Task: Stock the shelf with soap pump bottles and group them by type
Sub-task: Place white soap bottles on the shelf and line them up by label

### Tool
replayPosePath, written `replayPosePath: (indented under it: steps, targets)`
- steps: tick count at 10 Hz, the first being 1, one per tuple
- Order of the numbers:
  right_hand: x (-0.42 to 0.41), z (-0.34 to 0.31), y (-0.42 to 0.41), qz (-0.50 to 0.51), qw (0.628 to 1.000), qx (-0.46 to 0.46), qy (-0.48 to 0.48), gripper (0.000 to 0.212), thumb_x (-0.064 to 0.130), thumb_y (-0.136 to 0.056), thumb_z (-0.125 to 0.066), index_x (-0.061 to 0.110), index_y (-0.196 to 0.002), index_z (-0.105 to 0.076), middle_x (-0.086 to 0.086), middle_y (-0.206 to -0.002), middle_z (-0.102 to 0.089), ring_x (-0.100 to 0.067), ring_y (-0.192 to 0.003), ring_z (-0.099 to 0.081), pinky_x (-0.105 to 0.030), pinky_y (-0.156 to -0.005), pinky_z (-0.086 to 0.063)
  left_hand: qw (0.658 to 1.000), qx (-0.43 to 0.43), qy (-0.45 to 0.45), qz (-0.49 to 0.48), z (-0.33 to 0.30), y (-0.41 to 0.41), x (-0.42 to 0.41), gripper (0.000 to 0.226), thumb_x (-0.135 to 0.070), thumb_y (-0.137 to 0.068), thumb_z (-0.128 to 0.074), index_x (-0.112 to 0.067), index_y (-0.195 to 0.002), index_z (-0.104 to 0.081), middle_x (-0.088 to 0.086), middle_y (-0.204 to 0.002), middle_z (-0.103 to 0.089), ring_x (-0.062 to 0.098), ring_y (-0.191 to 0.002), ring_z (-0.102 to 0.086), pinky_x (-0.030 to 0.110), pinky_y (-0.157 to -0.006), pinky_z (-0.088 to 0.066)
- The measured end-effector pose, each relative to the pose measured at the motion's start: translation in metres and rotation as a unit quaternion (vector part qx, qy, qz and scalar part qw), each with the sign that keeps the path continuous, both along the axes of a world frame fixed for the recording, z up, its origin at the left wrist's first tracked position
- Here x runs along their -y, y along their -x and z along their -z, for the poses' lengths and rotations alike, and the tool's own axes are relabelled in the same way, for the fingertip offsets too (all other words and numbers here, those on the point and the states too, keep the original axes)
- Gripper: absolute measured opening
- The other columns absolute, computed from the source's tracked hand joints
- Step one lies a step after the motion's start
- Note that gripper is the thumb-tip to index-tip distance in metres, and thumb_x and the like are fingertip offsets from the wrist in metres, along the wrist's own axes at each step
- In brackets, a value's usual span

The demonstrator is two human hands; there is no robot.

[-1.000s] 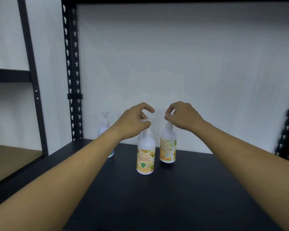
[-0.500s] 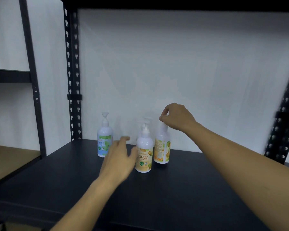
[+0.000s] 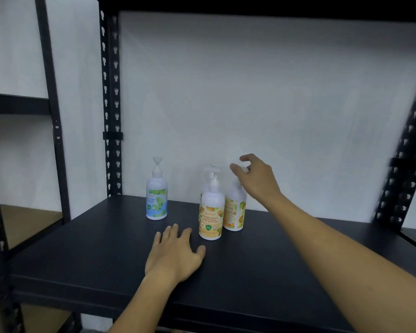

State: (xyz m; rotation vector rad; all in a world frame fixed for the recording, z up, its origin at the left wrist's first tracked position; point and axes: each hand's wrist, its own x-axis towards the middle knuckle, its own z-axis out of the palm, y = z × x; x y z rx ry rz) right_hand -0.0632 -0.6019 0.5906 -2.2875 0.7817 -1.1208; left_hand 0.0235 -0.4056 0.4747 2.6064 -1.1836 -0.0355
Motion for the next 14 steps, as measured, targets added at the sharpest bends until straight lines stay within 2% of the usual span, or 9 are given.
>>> replayPosePath:
  steps: [1, 2, 4, 5, 6, 8, 11, 13, 14]
  targets:
    - [-0.004, 0.029, 0.012, -0.012, 0.987, 0.136, -0.085, 0.039, 0.039, -0.103, -0.044, 0.017, -0.134, -0.052, -0.002, -0.110, -0.063, -0.007, -0.091, -0.059, -0.027, -0.080, -0.043, 1.000, 0.001, 0.000, -0.001, 0.000, 0.000, -0.001, 0.070, -0.060, -0.096, -0.029, -0.026, -0.156, -0.017, 0.007, -0.165, -0.007, 0.022, -0.152, -0.001, 0.041, -0.124, -0.002]
    - [0.001, 0.065, 0.019, -0.009, 0.972, 0.157, -0.172, 0.036, 0.031, -0.104, -0.039, 0.021, -0.137, -0.048, -0.002, -0.129, -0.058, -0.018, -0.112, -0.057, -0.031, -0.092, -0.045, 1.000, 0.001, -0.005, -0.005, 0.000, 0.000, 0.000, 0.070, -0.060, -0.096, -0.028, -0.026, -0.156, -0.017, 0.006, -0.165, -0.007, 0.022, -0.152, -0.001, 0.042, -0.124, -0.002]
    - [0.014, 0.098, 0.024, -0.108, 0.966, 0.072, -0.222, 0.054, 0.019, -0.097, -0.055, 0.027, -0.147, -0.036, 0.004, -0.133, -0.051, -0.011, -0.116, -0.053, -0.016, -0.078, -0.043, 1.000, -0.002, -0.005, -0.005, 0.000, 0.002, 0.002, 0.069, -0.059, -0.096, -0.028, -0.027, -0.157, -0.017, 0.005, -0.165, -0.008, 0.020, -0.152, -0.002, 0.041, -0.124, -0.002]
    - [0.022, 0.106, 0.023, -0.152, 0.963, 0.033, -0.222, 0.072, 0.013, -0.088, -0.066, 0.029, -0.149, -0.032, 0.004, -0.137, -0.052, -0.009, -0.121, -0.055, -0.023, -0.088, -0.049, 1.000, 0.001, -0.009, -0.006, -0.001, 0.002, 0.002, 0.069, -0.059, -0.097, -0.029, -0.027, -0.157, -0.016, 0.004, -0.165, -0.008, 0.020, -0.152, -0.002, 0.040, -0.124, -0.003]
    - [0.024, 0.108, 0.022, -0.175, 0.962, 0.010, -0.209, 0.077, 0.009, -0.084, -0.069, 0.029, -0.148, -0.033, 0.004, -0.131, -0.058, -0.006, -0.114, -0.061, -0.022, -0.087, -0.051, 1.000, 0.002, -0.011, -0.006, -0.002, 0.003, 0.002, 0.069, -0.059, -0.097, -0.029, -0.027, -0.157, -0.017, 0.005, -0.165, -0.008, 0.020, -0.152, -0.002, 0.040, -0.124, -0.003]
    - [0.020, 0.108, 0.020, -0.162, 0.971, 0.012, -0.174, 0.069, 0.013, -0.083, -0.075, 0.029, -0.140, -0.040, 0.008, -0.115, -0.062, 0.000, -0.100, -0.063, -0.011, -0.070, -0.049, 1.000, 0.003, -0.015, -0.006, -0.003, 0.003, 0.002, 0.068, -0.059, -0.097, -0.029, -0.028, -0.156, -0.017, 0.005, -0.165, -0.009, 0.020, -0.152, -0.004, 0.041, -0.124, -0.004]
    - [0.015, 0.111, 0.016, -0.142, 0.977, 0.017, -0.155, 0.071, 0.019, -0.081, -0.080, 0.026, -0.139, -0.040, 0.019, -0.107, -0.058, 0.002, -0.096, -0.060, -0.011, -0.071, -0.047, 1.000, 0.006, -0.013, -0.006, 0.000, 0.002, 0.001, 0.068, -0.059, -0.097, -0.030, -0.027, -0.156, -0.018, 0.005, -0.165, -0.010, 0.021, -0.152, -0.004, 0.041, -0.124, -0.005]
    - [0.020, 0.112, 0.018, -0.164, 0.973, -0.008, -0.160, 0.070, 0.012, -0.086, -0.069, 0.028, -0.145, -0.035, 0.010, -0.120, -0.060, 0.001, -0.102, -0.061, -0.012, -0.073, -0.048, 1.000, 0.008, -0.014, -0.005, -0.002, 0.003, 0.002, 0.069, -0.059, -0.097, -0.030, -0.027, -0.156, -0.018, 0.005, -0.165, -0.010, 0.021, -0.152, -0.005, 0.041, -0.124, -0.005]
    - [0.020, 0.113, 0.016, -0.158, 0.976, -0.002, -0.153, 0.073, 0.014, -0.084, -0.073, 0.028, -0.145, -0.035, 0.008, -0.117, -0.061, -0.001, -0.101, -0.061, -0.011, -0.071, -0.048, 1.000, 0.007, -0.014, -0.005, -0.001, 0.003, 0.001, 0.069, -0.060, -0.097, -0.030, -0.027, -0.156, -0.018, 0.006, -0.165, -0.010, 0.021, -0.152, -0.004, 0.041, -0.124, -0.005]
